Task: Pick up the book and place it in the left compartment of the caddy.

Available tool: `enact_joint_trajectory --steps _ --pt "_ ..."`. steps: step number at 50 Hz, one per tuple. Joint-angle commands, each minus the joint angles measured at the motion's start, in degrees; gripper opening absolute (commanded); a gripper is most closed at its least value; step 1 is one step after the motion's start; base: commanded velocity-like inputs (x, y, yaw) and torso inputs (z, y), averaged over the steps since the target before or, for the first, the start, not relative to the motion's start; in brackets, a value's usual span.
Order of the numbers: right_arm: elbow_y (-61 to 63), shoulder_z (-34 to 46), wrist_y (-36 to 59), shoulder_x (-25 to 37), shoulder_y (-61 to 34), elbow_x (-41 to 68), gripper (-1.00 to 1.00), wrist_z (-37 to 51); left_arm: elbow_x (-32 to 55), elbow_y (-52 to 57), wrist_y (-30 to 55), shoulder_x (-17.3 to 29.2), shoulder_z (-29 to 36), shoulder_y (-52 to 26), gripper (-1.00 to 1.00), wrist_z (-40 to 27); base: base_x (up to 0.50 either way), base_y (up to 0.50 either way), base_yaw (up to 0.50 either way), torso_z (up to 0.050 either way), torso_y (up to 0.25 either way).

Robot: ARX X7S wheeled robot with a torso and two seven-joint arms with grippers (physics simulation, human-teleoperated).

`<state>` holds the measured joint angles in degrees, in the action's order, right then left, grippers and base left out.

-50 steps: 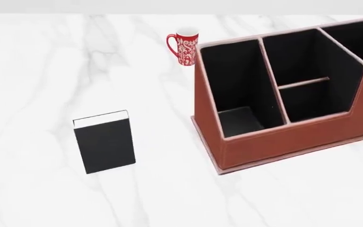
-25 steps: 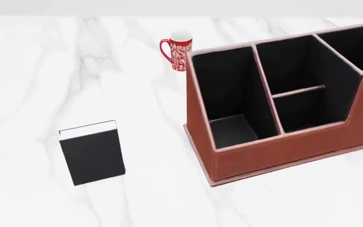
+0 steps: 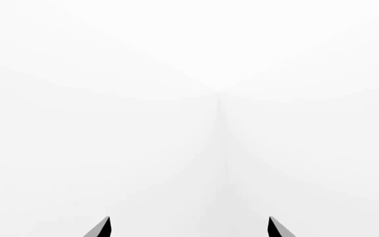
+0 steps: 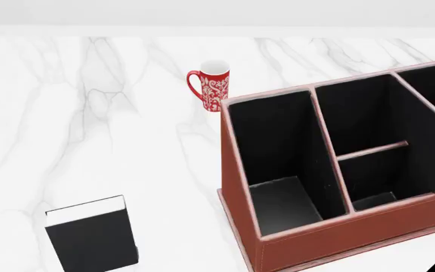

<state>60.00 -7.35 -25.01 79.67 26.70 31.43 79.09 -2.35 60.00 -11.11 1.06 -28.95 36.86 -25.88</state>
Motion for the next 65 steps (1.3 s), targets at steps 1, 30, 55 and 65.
enact_joint_trajectory --steps 1,30,55,65 --pt "-1.6 0.5 -4.5 -1.6 -1.1 -2.2 1.00 -1.9 -0.9 0.0 -2.1 -1.0 -0.6 -0.4 1.00 1.8 0.00 -0.31 0.00 0.000 0.000" --pt "-0.7 3.8 -1.0 0.5 -4.1 -3.2 1.00 -0.3 -1.2 0.0 -1.6 -1.0 -0.2 -0.9 1.00 2.0 0.07 -0.26 0.00 0.000 0.000" --pt "-0.7 0.4 -0.7 2.3 0.0 -5.4 1.00 2.8 -1.0 0.0 -1.4 -1.0 -0.4 -1.1 1.00 2.2 0.31 0.10 0.00 0.000 0.001" --pt "-0.8 0.4 -1.2 2.0 -0.6 -3.7 1.00 3.4 -1.8 0.0 -0.7 -1.0 0.2 -1.7 1.00 2.4 0.06 0.16 0.00 0.000 0.000"
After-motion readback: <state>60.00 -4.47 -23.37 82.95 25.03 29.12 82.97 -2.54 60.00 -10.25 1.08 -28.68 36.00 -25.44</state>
